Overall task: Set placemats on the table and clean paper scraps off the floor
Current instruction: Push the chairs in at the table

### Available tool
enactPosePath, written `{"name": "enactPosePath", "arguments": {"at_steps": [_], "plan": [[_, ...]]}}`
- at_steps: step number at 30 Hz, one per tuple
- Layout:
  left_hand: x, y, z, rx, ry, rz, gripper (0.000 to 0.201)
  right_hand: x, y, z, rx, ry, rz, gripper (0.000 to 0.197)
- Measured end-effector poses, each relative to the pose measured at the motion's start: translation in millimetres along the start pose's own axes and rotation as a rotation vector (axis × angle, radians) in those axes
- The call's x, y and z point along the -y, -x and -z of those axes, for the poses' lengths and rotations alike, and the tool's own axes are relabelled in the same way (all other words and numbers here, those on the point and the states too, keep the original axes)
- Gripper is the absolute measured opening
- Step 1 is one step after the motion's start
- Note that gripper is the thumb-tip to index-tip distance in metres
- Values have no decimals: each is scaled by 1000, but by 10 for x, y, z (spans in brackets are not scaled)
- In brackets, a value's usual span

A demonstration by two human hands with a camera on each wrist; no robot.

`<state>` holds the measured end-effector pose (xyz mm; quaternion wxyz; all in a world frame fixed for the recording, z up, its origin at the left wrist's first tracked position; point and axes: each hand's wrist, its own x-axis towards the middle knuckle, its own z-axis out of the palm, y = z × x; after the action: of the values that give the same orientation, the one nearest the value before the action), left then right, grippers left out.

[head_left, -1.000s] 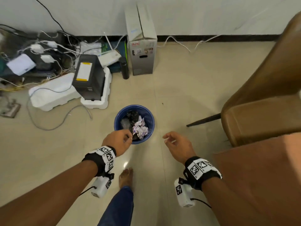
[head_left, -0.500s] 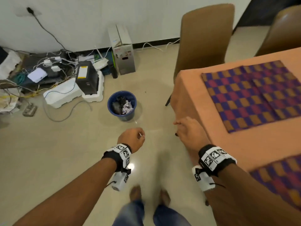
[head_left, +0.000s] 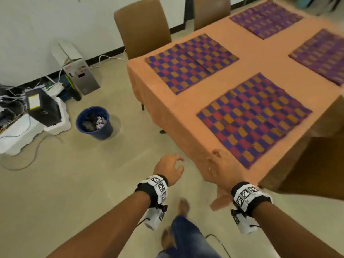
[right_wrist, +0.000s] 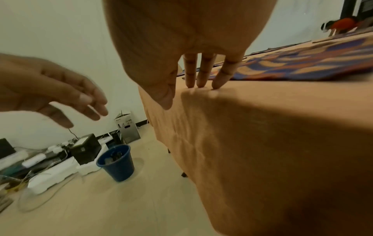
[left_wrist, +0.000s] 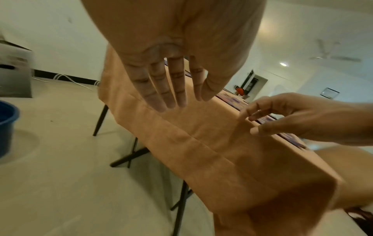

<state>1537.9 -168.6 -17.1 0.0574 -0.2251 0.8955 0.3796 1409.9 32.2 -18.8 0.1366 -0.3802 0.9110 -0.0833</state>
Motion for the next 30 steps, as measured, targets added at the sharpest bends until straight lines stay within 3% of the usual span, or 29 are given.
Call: {"name": "enactPosePath", "arguments": {"at_steps": [6,10,14,19,25,30], "plan": [[-957,203,-744,147,-210,-268,53,-558,1006,150,74,-179,-62,35],[-1497,314,-1174,283,-410,-389,49,-1068,1422,384,102,-210,-66,33],[-2027,308,-1644,388,-612,-480,44,-1937,1779,761,-76,-175,-148,32],[-2980,185,-2237,439,-477,-454,34,-3228,2317,1370,-289,-16,-243,22],[-4378,-90,-2929,447,-302,-535,36,-4463,2576,1673,-228,32,-297,26],[-5184,-451,-3480,481,-232,-524,44,-5141,2444,1696,-222,-125,-294,35]]}}
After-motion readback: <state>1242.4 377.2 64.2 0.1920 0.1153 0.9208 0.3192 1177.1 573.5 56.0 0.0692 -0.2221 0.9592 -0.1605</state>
